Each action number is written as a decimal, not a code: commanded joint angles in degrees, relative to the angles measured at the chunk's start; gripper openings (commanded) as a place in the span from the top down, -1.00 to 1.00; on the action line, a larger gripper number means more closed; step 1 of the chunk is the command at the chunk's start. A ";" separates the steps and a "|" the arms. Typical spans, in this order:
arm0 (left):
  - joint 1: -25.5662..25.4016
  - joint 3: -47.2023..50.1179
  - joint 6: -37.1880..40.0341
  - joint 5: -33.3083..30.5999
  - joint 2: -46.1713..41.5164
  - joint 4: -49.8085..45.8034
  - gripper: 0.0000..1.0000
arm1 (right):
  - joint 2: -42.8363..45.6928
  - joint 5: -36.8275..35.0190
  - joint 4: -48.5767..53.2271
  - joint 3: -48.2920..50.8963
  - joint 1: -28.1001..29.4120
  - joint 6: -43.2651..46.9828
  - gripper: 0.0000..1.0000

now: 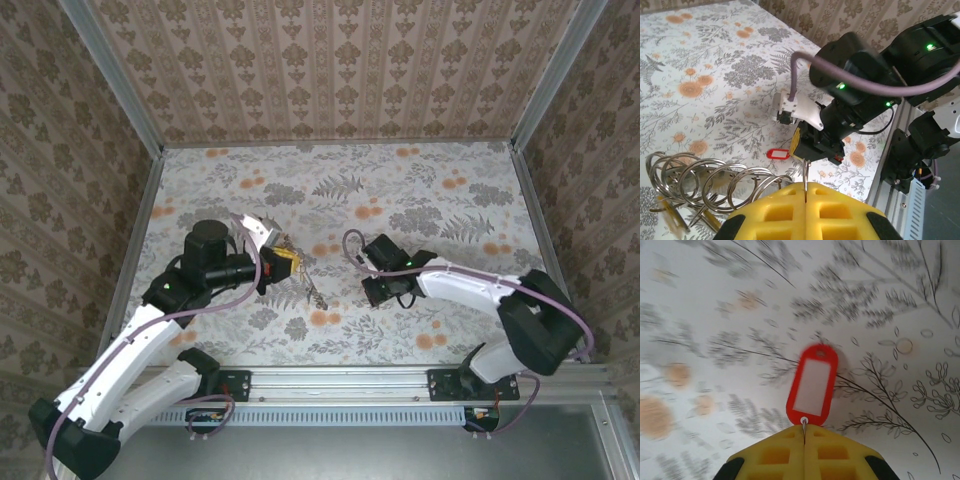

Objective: Put the keys on the keyring

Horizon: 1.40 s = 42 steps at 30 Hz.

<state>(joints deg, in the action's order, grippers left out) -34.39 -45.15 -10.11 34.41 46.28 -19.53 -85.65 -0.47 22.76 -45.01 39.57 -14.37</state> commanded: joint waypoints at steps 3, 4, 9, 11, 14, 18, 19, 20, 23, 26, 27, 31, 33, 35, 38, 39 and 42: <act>0.97 0.47 -0.90 0.40 -0.90 3.94 1.00 | -5.34 -5.76 1.50 -3.16 0.84 -2.48 0.98; 1.16 0.46 -0.93 0.57 -0.93 4.01 1.00 | -5.81 -5.82 1.46 -3.49 0.86 -2.48 0.94; 2.03 1.19 -1.29 1.97 -0.84 5.53 1.00 | -4.22 -6.18 3.25 -4.53 0.95 -2.35 0.67; 2.31 1.59 -1.40 1.97 -0.60 6.03 1.00 | -2.44 -6.85 4.73 -4.61 0.95 -1.87 0.51; 2.57 1.90 -1.82 3.82 -0.23 6.82 1.00 | -1.10 -6.57 4.68 -4.33 0.68 -1.54 0.38; 2.66 1.99 -1.85 3.91 -0.61 6.70 1.00 | -2.80 -6.50 5.27 -5.91 0.65 -0.96 0.38; 2.69 2.02 -1.94 3.91 -0.66 6.70 1.00 | -3.47 -6.24 5.27 -6.36 0.67 -0.69 0.39; 2.68 2.07 -2.02 3.91 -0.76 6.62 1.00 | -3.98 -5.98 5.41 -6.69 0.67 -0.41 0.38; 2.75 2.19 -2.06 3.91 -0.73 6.83 1.00 | -4.86 -5.60 5.62 -7.44 0.59 0.06 0.38; 2.75 2.19 -2.02 3.95 -0.84 7.04 1.00 | -5.57 -5.22 5.80 -7.80 0.42 0.11 0.39; 2.76 2.17 -2.02 4.07 -0.67 7.18 1.00 | -5.94 -4.92 5.87 -7.96 0.22 0.13 0.39; 2.92 2.12 -2.05 4.44 -0.84 7.19 1.00 | -7.48 -4.62 6.91 -8.78 -0.02 -0.21 0.41; 2.93 2.20 -2.10 4.47 -0.93 7.27 1.00 | -7.81 -4.76 7.27 -8.98 -0.03 -0.49 0.41; 3.01 2.33 -2.17 4.67 -0.93 7.40 1.00 | -7.94 -4.84 7.47 -9.09 -0.13 -0.65 0.41; 3.10 2.36 -2.28 4.83 -1.06 7.84 1.00 | -8.31 -4.63 7.51 -9.22 -0.28 -0.65 0.43; 3.10 2.33 -2.28 4.88 -1.11 7.87 1.00 | -8.49 -4.54 7.56 -9.37 -0.33 -0.58 0.45; 3.10 2.29 -2.15 4.77 -1.30 7.67 1.00 | -8.97 -4.25 7.55 -9.66 -0.45 -0.31 0.49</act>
<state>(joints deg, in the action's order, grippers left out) -31.73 -43.03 -11.60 37.63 46.33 -15.00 -93.76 -5.56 28.56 -53.10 39.48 -15.00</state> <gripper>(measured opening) 0.045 0.261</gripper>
